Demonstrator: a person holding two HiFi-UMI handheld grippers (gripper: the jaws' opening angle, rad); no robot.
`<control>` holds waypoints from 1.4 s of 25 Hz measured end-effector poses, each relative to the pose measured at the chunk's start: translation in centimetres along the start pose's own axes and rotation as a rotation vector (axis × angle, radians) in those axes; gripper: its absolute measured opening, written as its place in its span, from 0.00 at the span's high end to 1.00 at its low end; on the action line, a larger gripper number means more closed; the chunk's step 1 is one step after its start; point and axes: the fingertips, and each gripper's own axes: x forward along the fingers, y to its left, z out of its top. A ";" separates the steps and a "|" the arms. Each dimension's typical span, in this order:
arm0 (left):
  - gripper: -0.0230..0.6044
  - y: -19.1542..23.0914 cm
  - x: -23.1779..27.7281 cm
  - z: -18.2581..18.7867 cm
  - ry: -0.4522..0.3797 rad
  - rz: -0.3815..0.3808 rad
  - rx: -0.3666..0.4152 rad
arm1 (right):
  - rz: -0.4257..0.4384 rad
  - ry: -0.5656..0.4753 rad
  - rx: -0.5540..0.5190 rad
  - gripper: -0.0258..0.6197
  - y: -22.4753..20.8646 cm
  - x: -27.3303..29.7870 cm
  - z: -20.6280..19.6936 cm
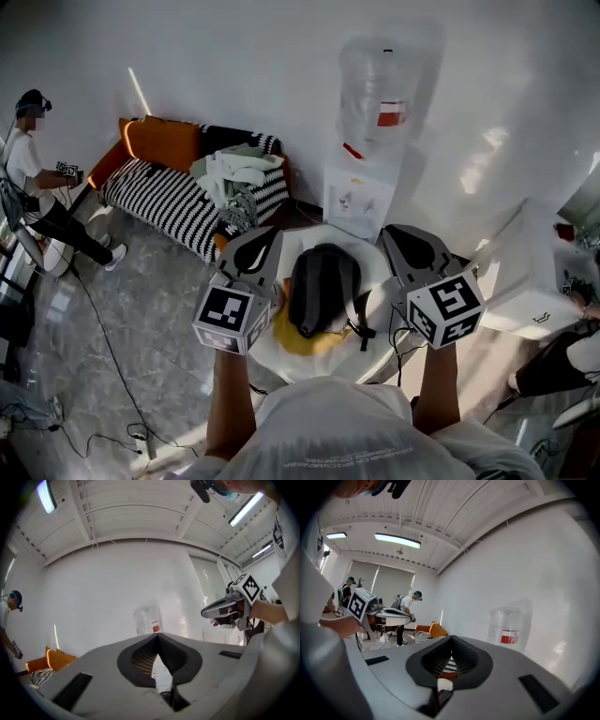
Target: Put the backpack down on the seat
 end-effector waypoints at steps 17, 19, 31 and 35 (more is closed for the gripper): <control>0.97 -0.4 1.4 0.6 -0.019 -0.017 0.054 | -0.017 0.001 -0.030 0.96 -0.6 0.5 -0.3; 0.97 -0.3 1.6 0.4 -0.014 -0.019 0.052 | -0.018 0.005 -0.027 0.96 -0.8 0.6 -0.3; 0.97 -0.2 1.9 -0.2 0.000 -0.026 0.053 | -0.019 0.021 -0.035 0.96 -0.8 1.2 -0.9; 0.97 -0.2 2.0 -0.6 0.000 -0.032 0.043 | -0.017 0.024 -0.033 0.96 -0.9 1.2 -1.1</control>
